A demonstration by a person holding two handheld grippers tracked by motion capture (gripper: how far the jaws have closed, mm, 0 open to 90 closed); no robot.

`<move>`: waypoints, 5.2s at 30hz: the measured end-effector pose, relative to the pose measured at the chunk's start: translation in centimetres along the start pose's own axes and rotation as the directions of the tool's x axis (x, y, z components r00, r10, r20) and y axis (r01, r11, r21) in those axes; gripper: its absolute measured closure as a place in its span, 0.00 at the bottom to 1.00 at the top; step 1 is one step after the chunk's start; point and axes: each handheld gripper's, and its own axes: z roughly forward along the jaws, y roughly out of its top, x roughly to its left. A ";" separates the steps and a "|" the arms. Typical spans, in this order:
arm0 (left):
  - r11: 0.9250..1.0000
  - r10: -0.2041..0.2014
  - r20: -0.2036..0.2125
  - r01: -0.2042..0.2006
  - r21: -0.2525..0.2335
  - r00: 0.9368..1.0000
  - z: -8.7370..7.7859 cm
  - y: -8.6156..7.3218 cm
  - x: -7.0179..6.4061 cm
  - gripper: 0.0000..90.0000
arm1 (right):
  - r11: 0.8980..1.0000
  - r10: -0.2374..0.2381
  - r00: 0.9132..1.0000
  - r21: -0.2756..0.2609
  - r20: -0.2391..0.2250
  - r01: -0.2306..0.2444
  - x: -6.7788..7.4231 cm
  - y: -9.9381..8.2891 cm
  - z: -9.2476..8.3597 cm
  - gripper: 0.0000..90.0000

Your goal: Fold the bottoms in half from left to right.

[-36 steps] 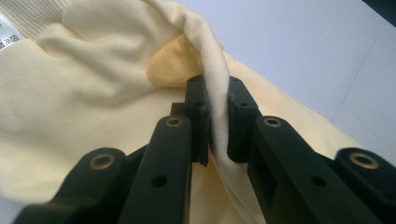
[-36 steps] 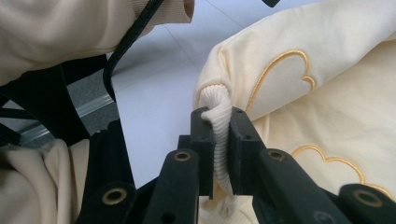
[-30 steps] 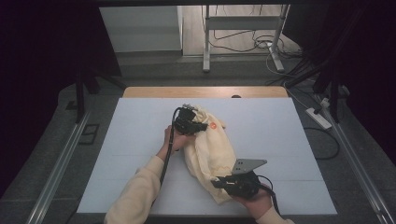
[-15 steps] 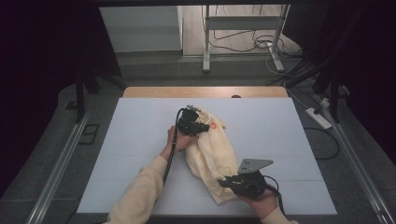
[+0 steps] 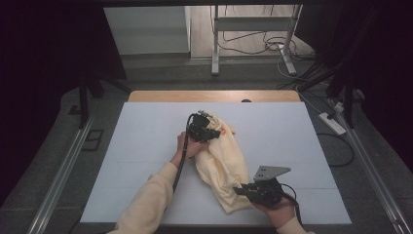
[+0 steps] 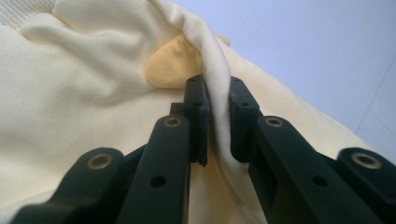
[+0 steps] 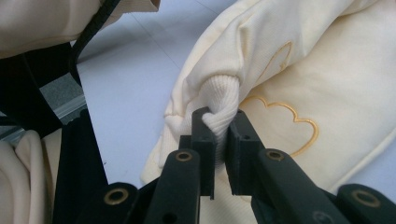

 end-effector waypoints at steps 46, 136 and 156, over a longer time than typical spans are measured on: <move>0.997 0.047 -0.013 -0.047 -0.058 0.999 -1.3 -0.4 -1.5 0.42 | 0.999 0.038 0.989 -0.003 0.142 -0.038 -1.7 -1.2 -1.8 0.43; 0.992 0.030 -0.003 -0.030 -0.119 1.000 -7.1 -5.7 -0.1 0.36 | 0.990 0.032 0.964 0.122 0.265 -0.067 -6.5 2.8 2.1 0.44; 0.992 0.030 -0.006 -0.030 -0.119 1.000 -7.4 -5.8 -0.1 0.36 | 0.968 0.052 0.976 0.228 0.209 -0.101 -6.1 1.9 2.8 0.36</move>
